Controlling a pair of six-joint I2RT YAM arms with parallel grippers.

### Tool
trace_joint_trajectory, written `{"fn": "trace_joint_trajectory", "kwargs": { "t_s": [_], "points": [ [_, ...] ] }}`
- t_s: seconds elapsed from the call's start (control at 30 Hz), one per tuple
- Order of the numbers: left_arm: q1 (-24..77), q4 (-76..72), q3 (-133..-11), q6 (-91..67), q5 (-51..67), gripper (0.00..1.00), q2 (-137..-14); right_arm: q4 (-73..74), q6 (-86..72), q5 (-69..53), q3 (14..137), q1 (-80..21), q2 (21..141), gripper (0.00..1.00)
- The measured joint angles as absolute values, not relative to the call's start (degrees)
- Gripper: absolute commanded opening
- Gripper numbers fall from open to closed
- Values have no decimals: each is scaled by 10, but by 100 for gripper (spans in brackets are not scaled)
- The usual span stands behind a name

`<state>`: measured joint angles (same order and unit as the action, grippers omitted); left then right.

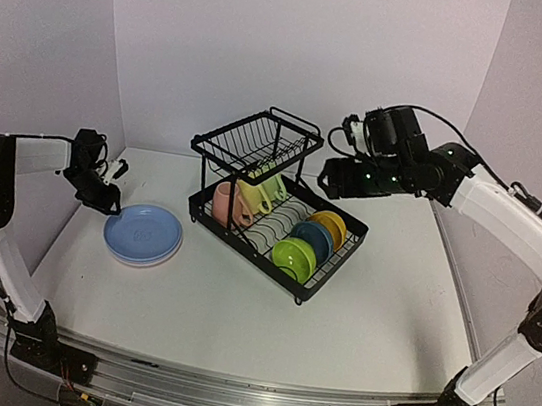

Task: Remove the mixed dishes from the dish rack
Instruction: Pick up the bowl from the dish rack.

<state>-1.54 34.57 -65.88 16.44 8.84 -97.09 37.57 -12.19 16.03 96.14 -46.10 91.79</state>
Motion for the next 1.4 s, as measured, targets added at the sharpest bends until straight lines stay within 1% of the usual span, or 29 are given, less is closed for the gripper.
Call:
{"fn": "trace_joint_trajectory", "kwargs": {
  "t_s": [0.03, 0.1, 0.17, 0.2, 0.33, 0.5, 0.73, 0.87, 0.97, 1.03, 1.07, 1.17, 1.23, 1.3, 1.4],
  "points": [
    [-15, 346, -661, 165, 89, 47, -964, 388, -126, 164, 942, -443, 916, 64],
    [-15, 350, -670, 166, 94, 46, -948, 411, -125, 178, 905, -421, 923, 57],
    [-15, 350, -682, 165, 99, 44, -929, 431, -122, 184, 878, -421, 939, 51],
    [-15, 349, -686, 165, 102, 44, -921, 436, -119, 185, 870, -423, 948, 51],
    [-15, 349, -694, 163, 113, 44, -895, 439, -112, 174, 854, -432, 983, 53],
    [-15, 349, -689, 153, 123, 43, -892, 389, -95, 156, 831, -445, 997, 57],
    [-15, 342, -669, 144, 130, 42, -892, 336, -67, 159, 823, -472, 1035, 56],
    [-15, 338, -652, 140, 133, 37, -892, 321, -54, 169, 824, -480, 1064, 54],
    [-15, 323, -630, 136, 131, 34, -892, 317, -44, 186, 824, -486, 1083, 46],
    [-15, 315, -615, 135, 128, 33, -893, 315, -38, 207, 825, -490, 1092, 36],
    [-15, 312, -607, 134, 128, 33, -893, 315, -37, 217, 826, -491, 1094, 33],
    [-15, 304, -592, 133, 128, 32, -893, 312, -31, 248, 827, -493, 1096, 28],
    [-15, 296, -585, 131, 128, 31, -893, 311, -28, 264, 827, -494, 1097, 22],
    [-15, 289, -579, 130, 128, 30, -893, 314, -20, 284, 827, -498, 1100, 14],
    [-15, 283, -575, 129, 128, 29, -893, 322, -10, 315, 828, -507, 1104, 8]
  ]
}}
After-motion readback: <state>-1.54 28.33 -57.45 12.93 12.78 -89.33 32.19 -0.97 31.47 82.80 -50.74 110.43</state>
